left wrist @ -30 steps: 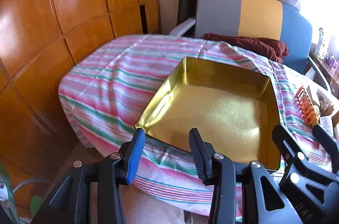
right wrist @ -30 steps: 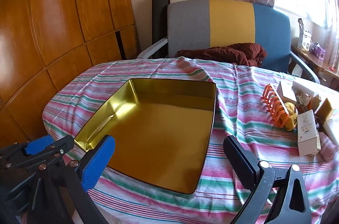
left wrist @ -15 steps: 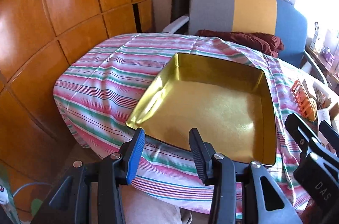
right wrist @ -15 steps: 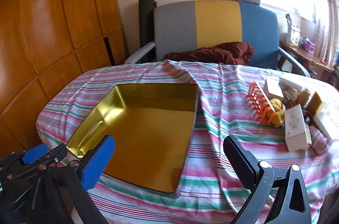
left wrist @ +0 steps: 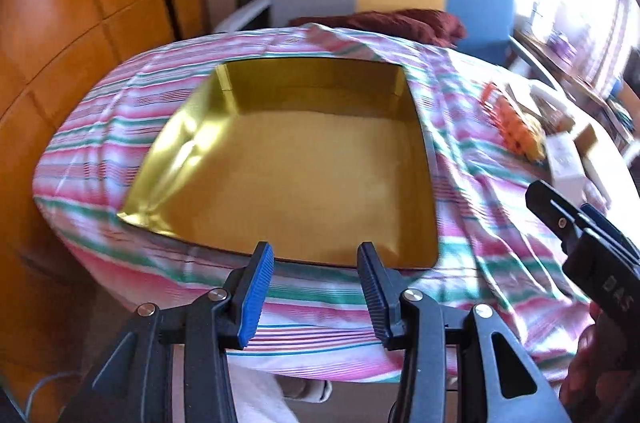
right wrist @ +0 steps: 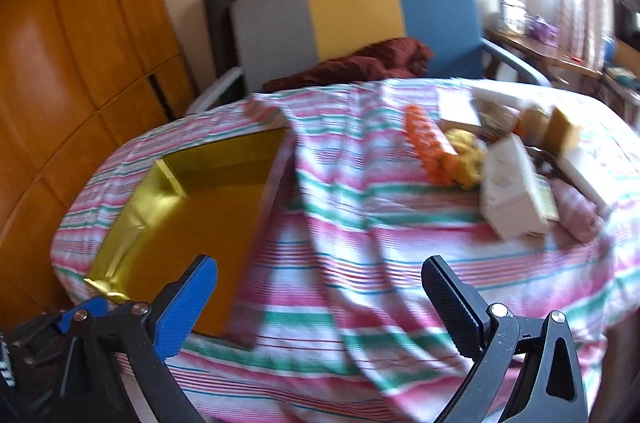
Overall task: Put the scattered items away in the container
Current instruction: 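Move both tools from the gold tray toward the pile of items, then grasp the white box with the left tool while the right tool grasps the green-labelled box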
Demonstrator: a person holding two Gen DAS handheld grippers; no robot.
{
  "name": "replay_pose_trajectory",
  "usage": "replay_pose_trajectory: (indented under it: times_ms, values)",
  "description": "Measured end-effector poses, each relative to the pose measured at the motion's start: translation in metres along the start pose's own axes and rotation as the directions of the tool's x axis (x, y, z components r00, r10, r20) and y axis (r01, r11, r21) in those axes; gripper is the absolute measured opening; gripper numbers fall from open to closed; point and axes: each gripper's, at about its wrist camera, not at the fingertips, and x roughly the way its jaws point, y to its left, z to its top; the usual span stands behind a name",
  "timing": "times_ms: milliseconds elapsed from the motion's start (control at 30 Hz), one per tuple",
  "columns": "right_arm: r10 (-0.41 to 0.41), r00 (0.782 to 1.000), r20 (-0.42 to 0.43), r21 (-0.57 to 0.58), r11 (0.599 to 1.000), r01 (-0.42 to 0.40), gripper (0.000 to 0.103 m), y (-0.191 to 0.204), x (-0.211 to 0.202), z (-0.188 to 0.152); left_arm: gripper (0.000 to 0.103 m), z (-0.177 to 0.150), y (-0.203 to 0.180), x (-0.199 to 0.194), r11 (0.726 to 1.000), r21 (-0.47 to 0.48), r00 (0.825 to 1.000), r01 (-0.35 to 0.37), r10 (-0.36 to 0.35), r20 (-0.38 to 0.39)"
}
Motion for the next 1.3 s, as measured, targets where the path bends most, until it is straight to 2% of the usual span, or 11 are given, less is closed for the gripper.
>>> replay_pose_trajectory:
  times_ms: [267,467,533,633,733,900,1033,1100,1167,1233,1300]
  values:
    - [-0.143,0.989,-0.027,0.195,0.970,0.145,0.101,-0.113,-0.002,-0.022,0.044,0.005,-0.048,0.014,0.988,0.099,0.991,0.120,-0.112,-0.079]
    - [-0.240,0.971,-0.016,0.263,0.936,0.235,0.083,-0.172,-0.003,-0.015,0.044,0.024,-0.089,0.019,0.963,0.110,0.966,0.247,-0.236,-0.103]
    - [-0.253,0.967,-0.024,0.279,0.927,0.250,0.081,-0.186,-0.001,-0.014,0.044,0.035,-0.107,0.022,0.943,0.096,0.944,0.318,-0.306,-0.120]
    - [-0.261,0.965,-0.030,0.309,0.916,0.257,0.081,-0.198,0.001,-0.017,0.047,0.053,-0.142,0.029,0.889,0.055,0.884,0.454,-0.442,-0.150]
    - [-0.249,0.968,-0.043,0.321,0.914,0.249,0.082,-0.206,0.003,-0.021,0.052,0.068,-0.177,0.041,0.859,0.055,0.849,0.510,-0.491,-0.196]
    - [-0.231,0.972,-0.032,0.352,0.908,0.227,0.086,-0.216,-0.003,-0.026,0.059,0.086,-0.228,0.067,0.825,0.099,0.815,0.556,-0.518,-0.260]
    - [-0.220,0.975,-0.034,0.369,0.904,0.217,0.088,-0.222,-0.006,-0.030,0.060,0.100,-0.251,0.096,0.792,0.048,0.763,0.608,-0.567,-0.311]
    - [-0.211,0.977,-0.036,0.379,0.902,0.209,0.088,-0.226,-0.006,-0.032,0.062,0.102,-0.256,0.105,0.792,0.032,0.757,0.609,-0.570,-0.319]
    - [-0.203,0.979,-0.036,0.390,0.899,0.201,0.088,-0.229,-0.006,-0.033,0.063,0.104,-0.259,0.113,0.770,0.009,0.731,0.638,-0.602,-0.321]
    - [-0.200,0.979,-0.036,0.396,0.897,0.198,0.089,-0.231,-0.005,-0.034,0.063,0.102,-0.264,0.116,0.773,0.028,0.741,0.634,-0.596,-0.310]
    - [-0.195,0.980,-0.038,0.399,0.896,0.194,0.089,-0.233,-0.004,-0.035,0.063,0.100,-0.271,0.119,0.758,0.041,0.729,0.651,-0.610,-0.310]
